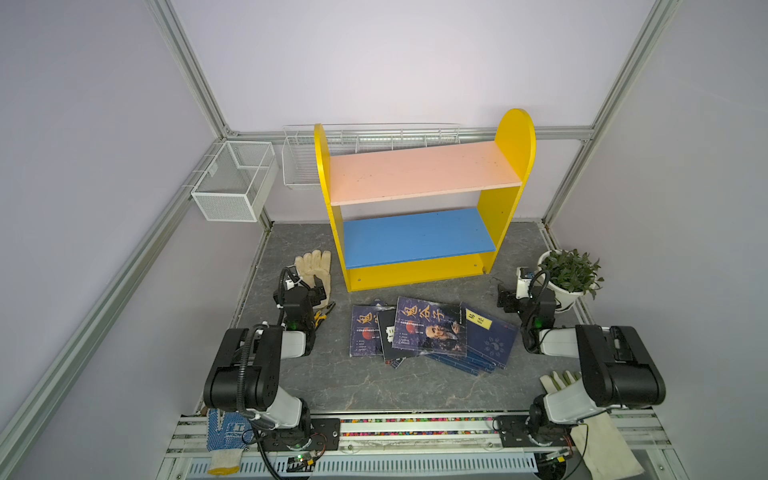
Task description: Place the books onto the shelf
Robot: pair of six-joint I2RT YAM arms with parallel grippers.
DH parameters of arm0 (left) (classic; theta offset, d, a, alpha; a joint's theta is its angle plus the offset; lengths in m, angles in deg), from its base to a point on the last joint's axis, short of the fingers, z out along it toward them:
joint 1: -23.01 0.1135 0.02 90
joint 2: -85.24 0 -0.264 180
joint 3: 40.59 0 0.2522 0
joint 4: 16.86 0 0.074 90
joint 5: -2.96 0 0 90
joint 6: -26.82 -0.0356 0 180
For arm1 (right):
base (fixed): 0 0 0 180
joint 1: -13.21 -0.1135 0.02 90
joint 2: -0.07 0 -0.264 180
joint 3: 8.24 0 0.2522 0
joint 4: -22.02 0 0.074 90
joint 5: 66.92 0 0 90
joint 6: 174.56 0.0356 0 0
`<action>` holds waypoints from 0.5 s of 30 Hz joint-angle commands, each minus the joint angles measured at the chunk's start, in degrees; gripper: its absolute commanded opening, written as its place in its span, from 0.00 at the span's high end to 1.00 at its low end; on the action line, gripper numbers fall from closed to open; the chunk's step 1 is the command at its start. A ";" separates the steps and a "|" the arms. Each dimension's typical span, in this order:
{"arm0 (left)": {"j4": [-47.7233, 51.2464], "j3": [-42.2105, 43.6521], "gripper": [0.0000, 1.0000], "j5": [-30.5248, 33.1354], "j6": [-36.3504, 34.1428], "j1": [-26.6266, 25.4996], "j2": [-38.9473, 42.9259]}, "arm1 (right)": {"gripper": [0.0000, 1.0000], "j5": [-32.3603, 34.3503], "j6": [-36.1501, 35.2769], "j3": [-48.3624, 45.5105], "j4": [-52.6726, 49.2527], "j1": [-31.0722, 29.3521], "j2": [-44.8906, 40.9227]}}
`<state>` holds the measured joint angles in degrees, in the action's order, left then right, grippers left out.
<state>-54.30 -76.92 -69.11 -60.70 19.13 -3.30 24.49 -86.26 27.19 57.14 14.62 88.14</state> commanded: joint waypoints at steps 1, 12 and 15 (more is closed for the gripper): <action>-1.72 0.36 0.01 -0.73 -0.81 -0.05 -0.60 | 0.12 -0.92 0.37 0.74 0.34 0.38 -0.19; -1.55 0.13 0.01 -0.69 -0.70 0.10 -0.51 | 0.00 -0.81 0.28 0.72 0.43 0.31 -0.79; 26.65 -11.84 0.01 -1.91 0.13 0.01 5.74 | 0.06 1.78 0.39 8.67 -20.08 -0.54 -6.23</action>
<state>-45.88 -79.43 -69.57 -60.59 19.15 -1.66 24.62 -85.97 29.75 50.39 14.55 86.54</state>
